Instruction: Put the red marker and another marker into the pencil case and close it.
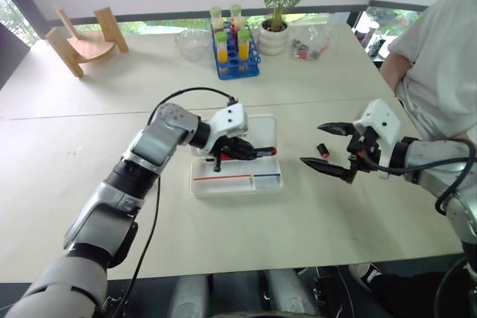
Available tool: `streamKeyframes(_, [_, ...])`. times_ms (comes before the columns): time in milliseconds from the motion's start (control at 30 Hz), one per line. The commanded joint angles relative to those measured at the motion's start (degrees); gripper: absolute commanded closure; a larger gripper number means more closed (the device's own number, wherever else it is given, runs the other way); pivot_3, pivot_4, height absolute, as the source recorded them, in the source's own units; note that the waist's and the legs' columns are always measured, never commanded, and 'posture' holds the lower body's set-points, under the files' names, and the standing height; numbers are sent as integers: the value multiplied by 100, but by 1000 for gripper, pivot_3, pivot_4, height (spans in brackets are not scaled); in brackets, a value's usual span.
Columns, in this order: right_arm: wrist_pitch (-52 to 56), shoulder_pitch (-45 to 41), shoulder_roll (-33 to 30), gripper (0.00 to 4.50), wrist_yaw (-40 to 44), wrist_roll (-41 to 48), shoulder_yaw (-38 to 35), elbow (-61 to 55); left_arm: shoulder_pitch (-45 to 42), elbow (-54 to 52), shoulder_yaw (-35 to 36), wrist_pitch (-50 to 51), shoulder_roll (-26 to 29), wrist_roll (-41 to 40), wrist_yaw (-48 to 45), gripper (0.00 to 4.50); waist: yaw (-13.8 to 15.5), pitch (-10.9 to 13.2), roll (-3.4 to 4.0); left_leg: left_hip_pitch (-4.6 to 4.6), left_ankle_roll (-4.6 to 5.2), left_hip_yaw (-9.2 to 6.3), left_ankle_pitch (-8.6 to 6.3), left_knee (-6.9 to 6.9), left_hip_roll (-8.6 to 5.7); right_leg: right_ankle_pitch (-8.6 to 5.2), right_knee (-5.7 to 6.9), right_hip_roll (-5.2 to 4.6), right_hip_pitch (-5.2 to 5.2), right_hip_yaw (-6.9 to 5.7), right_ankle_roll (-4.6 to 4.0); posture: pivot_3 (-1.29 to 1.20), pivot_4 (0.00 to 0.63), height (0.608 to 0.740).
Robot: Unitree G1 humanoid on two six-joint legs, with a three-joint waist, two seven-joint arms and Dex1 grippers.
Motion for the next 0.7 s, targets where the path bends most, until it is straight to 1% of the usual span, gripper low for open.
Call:
streamKeyframes(33, [-61, 18, 33, 0, -43, 22, -197, -150, 9, -293, -12, 206, 8, 51, 118, 4259, -2, 0, 0, 0, 0, 0, 0, -2, 0, 0, 0, 0, 0, 0, 0, 0, 150, 740])
streamKeyframes(167, [-99, 24, 36, 0, -53, -5, -157, -118, 135, -531, -97, 456, 87, 39, 105, 4259, -3, 0, 0, 1, 0, 1, 0, -2, 0, 0, 0, -1, 0, 0, 0, 0, 150, 740])
streamKeyframes(300, [-143, 2, 41, 0, -30, -23, -125, -68, 400, -795, -258, 544, 293, 168, 107, 4259, -12, 0, 1, 1, -1, 0, 0, -2, 1, 0, 0, 0, 0, 0, 0, 0, 150, 740])
streamKeyframes(333, [-149, -2, 43, 0, -27, -26, -118, -63, 437, -780, -278, 522, 307, 227, 179, 3238, -9, 0, 0, 3, -1, 1, 0, -2, 1, 0, 0, 0, 0, 1, 0, 0, 150, 740])
streamKeyframes(367, [-151, -7, 46, 0, -25, -25, -112, -61, 460, -758, -286, 481, 313, 267, 239, 2876, -2, 0, 0, 2, -1, 0, 0, -2, 1, 0, 0, -1, 1, 0, 0, 0, 150, 740])
streamKeyframes(467, [-160, -14, 50, 0, -12, -25, -99, -57, 458, -726, -170, 452, 236, 233, 392, 1306, 21, 0, 0, 2, -1, 0, 0, 0, 0, 0, 0, -1, 1, 0, 0, 0, 150, 740])
streamKeyframes(500, [-163, -16, 48, 0, -8, -28, -94, -55, 443, -722, -126, 468, 207, 213, 450, 925, 31, 0, 0, 2, -1, 1, 1, 0, 0, 0, 0, -2, 1, 0, 0, 0, 150, 740])
streamKeyframes(533, [-162, -17, 49, 0, -6, -27, -93, -56, 430, -733, -92, 494, 193, 182, 478, 367, 37, 0, 0, 2, -1, 1, 1, 0, -1, 0, 0, -3, 2, 0, 0, 0, 150, 740])
streamKeyframes(567, [-161, -16, 50, 0, -4, -25, -94, -59, 421, -765, -61, 528, 190, 143, 481, 104, 46, 0, 0, 2, -1, 1, 1, 0, -1, 0, 0, -3, 2, 0, 0, 0, 150, 740])
streamKeyframes(700, [-160, -6, 53, 0, 6, -18, -93, -69, 363, -956, 152, 728, 198, -81, 478, 104, 59, 0, 0, 2, -1, 1, 1, 0, 0, 0, 0, -2, 2, 0, 0, 0, 150, 740])
